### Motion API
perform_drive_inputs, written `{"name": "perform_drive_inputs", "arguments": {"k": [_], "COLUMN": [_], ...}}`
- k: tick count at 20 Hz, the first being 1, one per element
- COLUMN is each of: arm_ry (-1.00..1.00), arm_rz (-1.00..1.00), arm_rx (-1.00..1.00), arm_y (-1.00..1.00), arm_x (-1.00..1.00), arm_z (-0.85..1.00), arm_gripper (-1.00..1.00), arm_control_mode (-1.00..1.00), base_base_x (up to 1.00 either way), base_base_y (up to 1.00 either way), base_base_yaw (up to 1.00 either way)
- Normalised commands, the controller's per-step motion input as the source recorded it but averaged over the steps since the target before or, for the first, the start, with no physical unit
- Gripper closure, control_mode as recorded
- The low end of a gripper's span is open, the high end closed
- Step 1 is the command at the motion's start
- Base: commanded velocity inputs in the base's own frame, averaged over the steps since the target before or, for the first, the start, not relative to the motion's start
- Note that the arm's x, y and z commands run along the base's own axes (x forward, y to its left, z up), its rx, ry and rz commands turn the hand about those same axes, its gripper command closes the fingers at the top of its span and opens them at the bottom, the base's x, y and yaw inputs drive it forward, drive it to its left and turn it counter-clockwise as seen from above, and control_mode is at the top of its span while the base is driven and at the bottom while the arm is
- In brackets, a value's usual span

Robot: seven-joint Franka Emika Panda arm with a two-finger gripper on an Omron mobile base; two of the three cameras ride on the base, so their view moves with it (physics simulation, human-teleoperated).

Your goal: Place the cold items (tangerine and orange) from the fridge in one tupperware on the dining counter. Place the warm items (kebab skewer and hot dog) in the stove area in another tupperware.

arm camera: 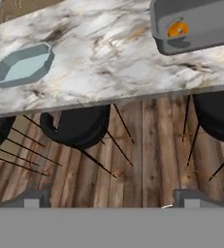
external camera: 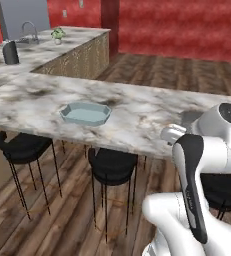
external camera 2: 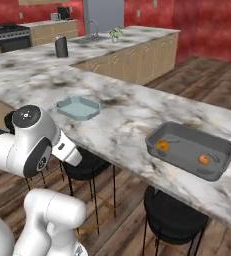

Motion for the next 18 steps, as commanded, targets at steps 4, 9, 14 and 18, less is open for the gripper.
{"name": "perform_drive_inputs", "arguments": {"k": [4,9,14,18], "arm_ry": [0.0,0.0,0.0,0.0], "arm_rz": [0.0,0.0,0.0,0.0], "arm_rx": [0.0,0.0,0.0,0.0], "arm_y": [0.0,0.0,0.0,0.0], "arm_x": [0.0,0.0,0.0,0.0], "arm_z": [0.0,0.0,0.0,0.0], "arm_gripper": [-1.0,-1.0,-1.0,-1.0], "arm_control_mode": [1.0,1.0,1.0,1.0], "base_base_x": [-0.33,-0.02,0.12,0.35], "base_base_y": [0.32,0.8,1.0,1.0], "base_base_yaw": [0.76,0.43,0.04,0.0]}}
